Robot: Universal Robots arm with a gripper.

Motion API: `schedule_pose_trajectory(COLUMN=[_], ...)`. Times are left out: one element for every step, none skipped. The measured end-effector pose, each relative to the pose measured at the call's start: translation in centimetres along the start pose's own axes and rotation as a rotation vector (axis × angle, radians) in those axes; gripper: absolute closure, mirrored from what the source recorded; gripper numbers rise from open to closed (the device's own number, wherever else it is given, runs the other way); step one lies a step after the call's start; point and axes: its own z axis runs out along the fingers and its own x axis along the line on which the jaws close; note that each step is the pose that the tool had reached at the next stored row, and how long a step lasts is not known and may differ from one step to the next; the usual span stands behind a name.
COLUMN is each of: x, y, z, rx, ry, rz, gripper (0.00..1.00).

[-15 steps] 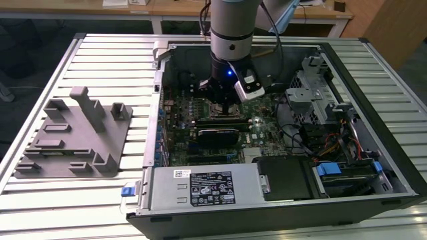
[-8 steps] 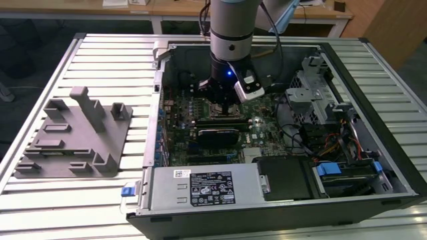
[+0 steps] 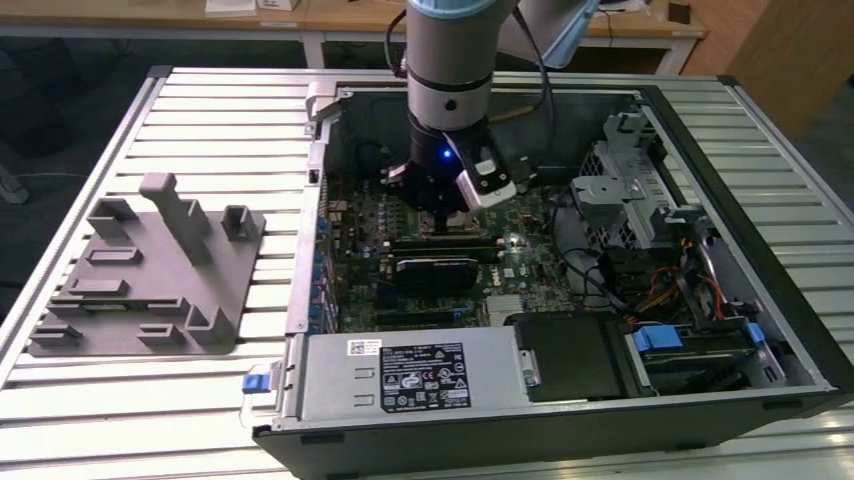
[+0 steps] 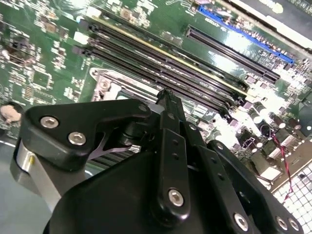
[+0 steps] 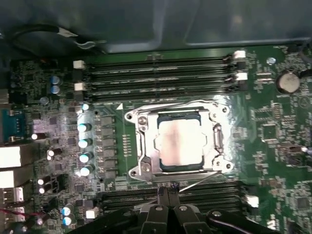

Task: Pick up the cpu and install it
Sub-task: 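Install the second cpu locking lever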

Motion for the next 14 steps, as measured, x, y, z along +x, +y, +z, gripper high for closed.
schedule_pose_trajectory(x=[0.14, 0.27, 0.39, 0.48, 0.56, 0.63, 0.7, 0.77, 0.83, 0.9, 0.96, 1.03, 1.08, 1.13], y=[-0.08, -0.17, -0.26, -0.37, -0.48, -0.59, -0.7, -0.8, -0.9, -1.0, -1.07, -1.16, -1.23, -1.31], z=[0.09, 0.19, 0.27, 0.36, 0.45, 0.54, 0.63, 0.71, 0.8, 0.89, 0.97, 1.05, 1.13, 1.2], rx=[-0.0045, -0.0093, -0.0137, -0.0181, -0.0228, -0.028, -0.0332, -0.0388, -0.0447, -0.0514, -0.0571, -0.0641, -0.0709, -0.0781], ry=[0.0004, 0.0009, 0.0013, 0.0017, 0.0021, 0.0026, 0.003, 0.0035, 0.004, 0.0045, 0.005, 0.0056, 0.0063, 0.007], rz=[-0.001, -0.002, -0.004, -0.005, -0.006, -0.007, -0.007, -0.009, -0.01, -0.011, -0.013, -0.014, -0.016, -0.017], gripper=[0.89, 0.89, 0.89, 0.89, 0.89, 0.89, 0.89, 0.89, 0.89, 0.89, 0.89, 0.89, 0.89, 0.89])
